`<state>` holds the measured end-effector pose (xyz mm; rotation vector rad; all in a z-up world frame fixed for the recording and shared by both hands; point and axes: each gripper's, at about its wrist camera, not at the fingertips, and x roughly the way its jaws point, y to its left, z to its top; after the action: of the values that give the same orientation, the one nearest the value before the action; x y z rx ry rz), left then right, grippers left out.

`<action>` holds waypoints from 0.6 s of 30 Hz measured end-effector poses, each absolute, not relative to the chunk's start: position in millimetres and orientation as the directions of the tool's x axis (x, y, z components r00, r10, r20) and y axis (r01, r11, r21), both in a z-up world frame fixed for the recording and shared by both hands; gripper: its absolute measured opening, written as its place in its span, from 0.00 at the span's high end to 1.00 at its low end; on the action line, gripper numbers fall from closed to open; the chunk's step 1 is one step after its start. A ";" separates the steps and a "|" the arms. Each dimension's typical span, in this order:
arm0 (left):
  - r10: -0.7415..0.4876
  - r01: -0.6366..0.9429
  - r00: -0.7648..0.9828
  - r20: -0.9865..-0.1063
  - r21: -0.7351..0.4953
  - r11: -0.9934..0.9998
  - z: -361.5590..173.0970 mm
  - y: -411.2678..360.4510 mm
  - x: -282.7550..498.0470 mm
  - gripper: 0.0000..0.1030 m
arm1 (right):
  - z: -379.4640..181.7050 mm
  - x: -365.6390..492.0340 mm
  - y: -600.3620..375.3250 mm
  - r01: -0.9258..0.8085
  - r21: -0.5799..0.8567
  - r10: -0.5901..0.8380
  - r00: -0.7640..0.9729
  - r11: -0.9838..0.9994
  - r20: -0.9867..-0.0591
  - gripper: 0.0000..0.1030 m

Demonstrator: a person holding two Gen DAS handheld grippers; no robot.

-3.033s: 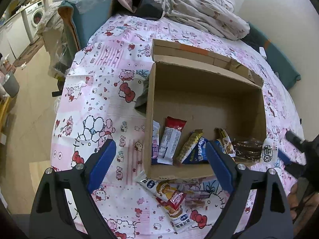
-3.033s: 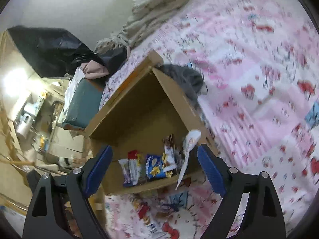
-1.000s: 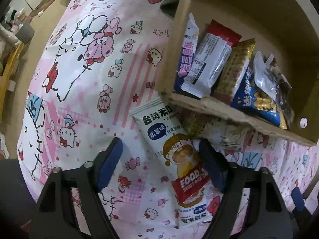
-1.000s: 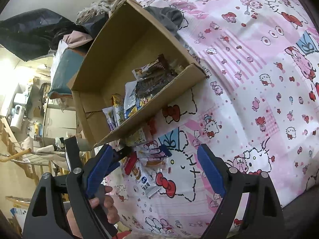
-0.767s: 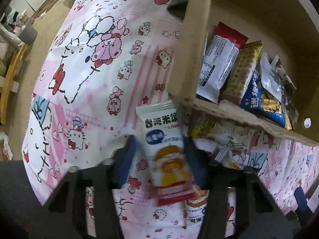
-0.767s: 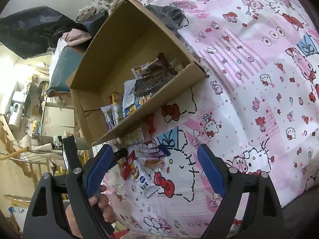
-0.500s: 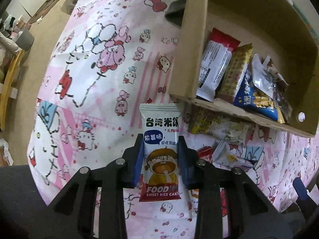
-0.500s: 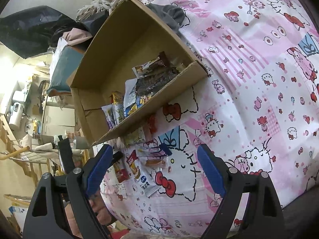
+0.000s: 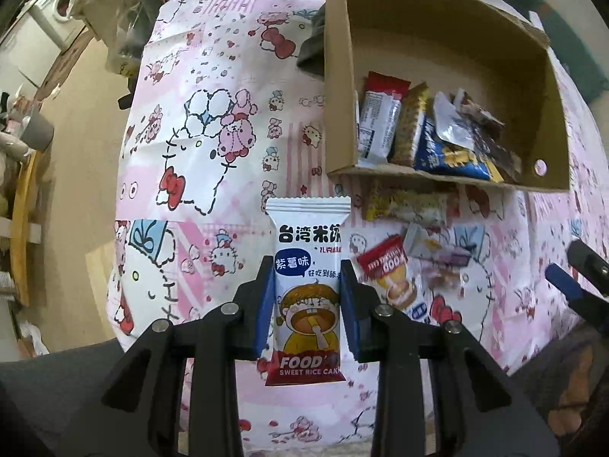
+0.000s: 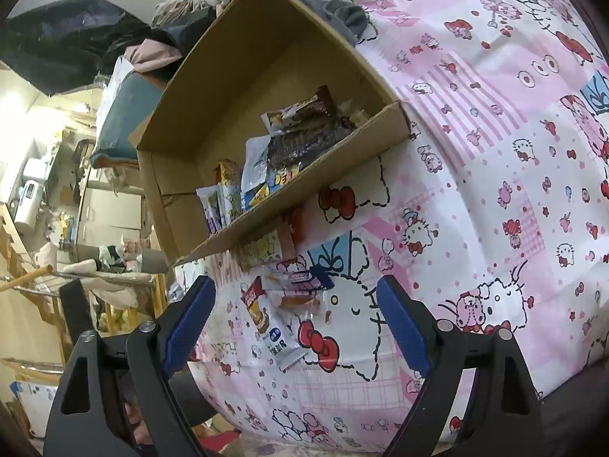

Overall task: Organize snacks
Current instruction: 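Grasp the white FOOD sweet rice cake packet with the left tool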

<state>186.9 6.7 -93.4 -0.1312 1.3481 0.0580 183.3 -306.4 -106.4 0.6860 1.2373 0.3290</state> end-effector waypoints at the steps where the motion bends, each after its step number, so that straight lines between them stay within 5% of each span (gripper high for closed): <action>1: -0.038 -0.115 0.221 -0.974 -0.065 0.991 -91.5 8.3 185.0 0.73 | -107.2 183.0 -302.7 0.118 0.643 0.589 0.303 0.757 -0.749 0.13; 11: -0.115 -0.242 0.247 -0.962 -0.176 0.954 -91.7 34.1 180.0 0.73 | -144.7 182.7 -248.7 0.076 0.720 0.718 0.058 0.690 -0.694 0.14; 16: -0.124 -0.255 0.277 -0.953 -0.198 0.946 -80.5 39.5 177.5 0.73 | -158.8 182.6 -206.0 -0.021 0.605 0.605 -0.002 0.796 -0.796 0.35; 18: -0.118 -0.275 0.289 -0.950 -0.201 0.940 -76.7 43.3 177.6 0.73 | -163.0 182.6 -186.9 -0.093 0.502 0.504 0.001 0.860 -0.864 0.36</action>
<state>177.6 43.3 -76.7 -0.3569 1.2814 0.1078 182.6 -186.9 -163.0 0.3414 1.5048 0.4826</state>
